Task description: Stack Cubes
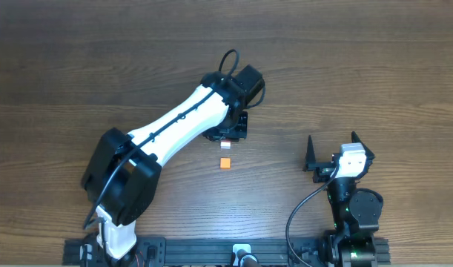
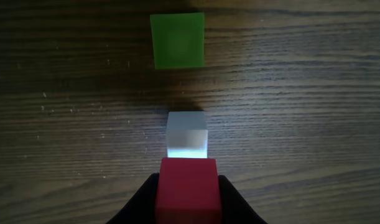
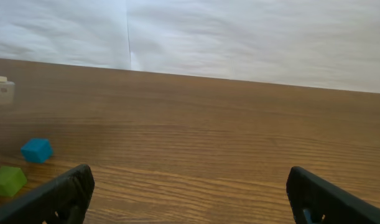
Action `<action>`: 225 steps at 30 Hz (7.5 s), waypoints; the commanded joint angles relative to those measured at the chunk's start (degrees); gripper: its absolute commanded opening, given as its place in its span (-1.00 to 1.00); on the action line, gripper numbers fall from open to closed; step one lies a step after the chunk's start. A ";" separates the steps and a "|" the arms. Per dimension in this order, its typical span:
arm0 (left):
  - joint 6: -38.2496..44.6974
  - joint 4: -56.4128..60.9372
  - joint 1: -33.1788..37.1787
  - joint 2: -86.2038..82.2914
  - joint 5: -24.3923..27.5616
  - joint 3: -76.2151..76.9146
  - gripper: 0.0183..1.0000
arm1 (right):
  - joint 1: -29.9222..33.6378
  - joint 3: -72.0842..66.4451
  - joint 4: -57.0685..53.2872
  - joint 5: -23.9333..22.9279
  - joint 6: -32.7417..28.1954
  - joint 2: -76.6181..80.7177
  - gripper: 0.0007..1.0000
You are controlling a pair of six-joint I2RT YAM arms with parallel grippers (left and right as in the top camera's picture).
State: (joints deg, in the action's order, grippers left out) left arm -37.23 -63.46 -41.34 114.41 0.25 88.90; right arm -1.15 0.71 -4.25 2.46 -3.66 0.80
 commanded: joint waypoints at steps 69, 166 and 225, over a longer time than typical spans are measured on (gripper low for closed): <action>-2.67 3.02 0.00 2.73 -0.98 -2.54 -0.95 | -0.24 -0.42 0.09 -0.39 -0.26 -0.50 0.98; -3.50 3.02 0.00 1.51 -0.96 -3.45 0.17 | -0.24 -0.42 0.09 -0.39 -0.26 -0.52 0.99; -6.69 10.10 -6.38 -5.86 2.95 -17.73 0.63 | -0.24 -0.42 0.09 -0.39 -0.26 -0.50 0.98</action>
State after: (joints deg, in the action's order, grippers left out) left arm -45.87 -53.45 -48.05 110.34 4.05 71.68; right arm -1.15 0.71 -4.25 2.46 -3.68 0.80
